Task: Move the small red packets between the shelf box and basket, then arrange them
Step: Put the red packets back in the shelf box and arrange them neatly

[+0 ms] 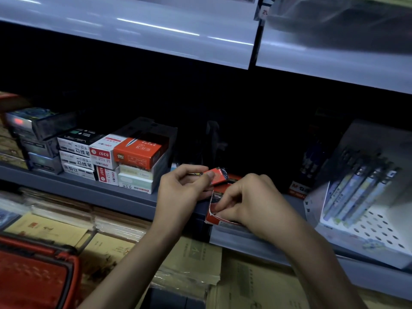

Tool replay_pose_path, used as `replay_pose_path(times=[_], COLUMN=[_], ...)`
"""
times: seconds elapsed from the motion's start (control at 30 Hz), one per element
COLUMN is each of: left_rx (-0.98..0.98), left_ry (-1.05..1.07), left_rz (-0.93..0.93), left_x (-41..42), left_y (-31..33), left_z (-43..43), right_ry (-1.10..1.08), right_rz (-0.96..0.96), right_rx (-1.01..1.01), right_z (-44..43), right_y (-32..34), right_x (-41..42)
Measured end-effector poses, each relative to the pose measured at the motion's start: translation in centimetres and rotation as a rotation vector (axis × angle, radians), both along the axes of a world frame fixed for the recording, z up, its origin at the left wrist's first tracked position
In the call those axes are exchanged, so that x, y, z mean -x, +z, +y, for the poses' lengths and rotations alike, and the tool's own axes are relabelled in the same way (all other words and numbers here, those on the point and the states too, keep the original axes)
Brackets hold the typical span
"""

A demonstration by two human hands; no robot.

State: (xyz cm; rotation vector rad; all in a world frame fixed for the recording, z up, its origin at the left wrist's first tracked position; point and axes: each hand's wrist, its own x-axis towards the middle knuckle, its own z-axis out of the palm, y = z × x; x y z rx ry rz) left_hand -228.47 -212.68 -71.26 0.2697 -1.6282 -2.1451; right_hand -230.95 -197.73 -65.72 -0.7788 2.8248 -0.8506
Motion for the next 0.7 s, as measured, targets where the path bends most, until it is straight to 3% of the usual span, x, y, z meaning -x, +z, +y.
replay_pose_path(times=[0.2,0.3,0.43,0.53,0.7], left_rx=[0.014,0.035,0.054,0.092,0.104], left_ry=[-0.017,-0.047,-0.132,-0.190,-0.264], left_rz=[-0.005,0.005,0.009,0.018,0.004], left_x=[-0.2,-0.2,-0.6,-0.8,-0.8], left_y=[0.3,0.5,1.1,1.1,1.1], left_z=[-0.1,-0.5,-0.8,-0.6,-0.6], right_ry=[0.057,0.018,-0.161,-0.135,-0.189], right_rz=[0.026,0.016,0.096,-0.094,-0.128], right_rx=[-0.145,-0.018,0.294,0.463,0.469], right_z=[0.4,1.5,2.8,2.7,2.8], right_y=[0.1,0.6,0.8,1.0,0.7], right_x=[-0.4,0.0,1.1,1.0,1.1])
